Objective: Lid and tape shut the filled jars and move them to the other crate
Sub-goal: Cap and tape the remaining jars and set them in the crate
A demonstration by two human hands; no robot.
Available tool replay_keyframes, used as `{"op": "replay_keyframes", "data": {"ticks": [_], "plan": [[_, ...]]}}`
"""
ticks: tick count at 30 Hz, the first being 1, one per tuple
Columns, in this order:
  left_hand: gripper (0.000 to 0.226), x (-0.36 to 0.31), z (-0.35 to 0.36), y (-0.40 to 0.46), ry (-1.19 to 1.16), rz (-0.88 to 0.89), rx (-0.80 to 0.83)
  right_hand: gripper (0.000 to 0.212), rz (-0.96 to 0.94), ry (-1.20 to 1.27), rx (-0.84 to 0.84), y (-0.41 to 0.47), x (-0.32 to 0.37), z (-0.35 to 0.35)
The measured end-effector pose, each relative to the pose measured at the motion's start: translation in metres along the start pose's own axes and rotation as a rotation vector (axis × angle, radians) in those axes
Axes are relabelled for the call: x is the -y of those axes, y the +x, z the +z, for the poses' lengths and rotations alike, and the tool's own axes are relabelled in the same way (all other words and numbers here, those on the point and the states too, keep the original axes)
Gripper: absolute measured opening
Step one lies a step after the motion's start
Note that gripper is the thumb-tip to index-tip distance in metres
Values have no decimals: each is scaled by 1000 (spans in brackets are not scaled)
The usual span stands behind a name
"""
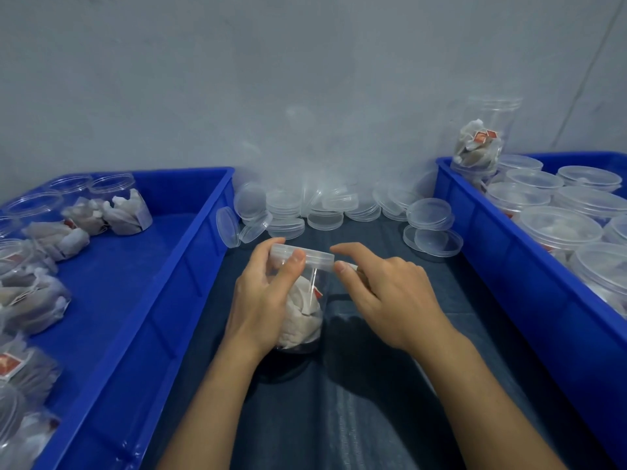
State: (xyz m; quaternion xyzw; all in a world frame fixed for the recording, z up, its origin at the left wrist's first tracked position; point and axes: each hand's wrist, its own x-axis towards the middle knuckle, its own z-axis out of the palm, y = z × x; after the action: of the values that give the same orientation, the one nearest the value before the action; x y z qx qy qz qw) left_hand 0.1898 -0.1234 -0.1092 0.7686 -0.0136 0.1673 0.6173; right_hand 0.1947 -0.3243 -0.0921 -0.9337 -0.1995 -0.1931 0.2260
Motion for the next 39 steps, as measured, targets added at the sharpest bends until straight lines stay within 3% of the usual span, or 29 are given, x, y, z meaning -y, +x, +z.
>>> {"op": "replay_keyframes", "data": {"ticks": [7,12,18,21,27,31,35,39], "plan": [[38,5,0,4,-168,-11,8,44,32,7,17,1,-5,1],[41,5,1,1,-4,13,-39,34,26,55,30,-2,-7,0],[19,1,3,1,155,135,-296,33,28,72,-33,-2,-1,0],[24,-3,2,-4,235,215,-409,41,24,46,-58,-2,5,1],[65,-13,15,-14,439,191,-209,41,40,-18,-48,-3,7,1],[82,-11,18,-14,587,116,-122,47,47,104,28,-4,12,-4],[79,-6,11,-8,426,54,-119,39,64,190,42,-2,7,-5],[72,-4,7,-4,255,5,-83,32,58,114,39,1,0,-3]]}}
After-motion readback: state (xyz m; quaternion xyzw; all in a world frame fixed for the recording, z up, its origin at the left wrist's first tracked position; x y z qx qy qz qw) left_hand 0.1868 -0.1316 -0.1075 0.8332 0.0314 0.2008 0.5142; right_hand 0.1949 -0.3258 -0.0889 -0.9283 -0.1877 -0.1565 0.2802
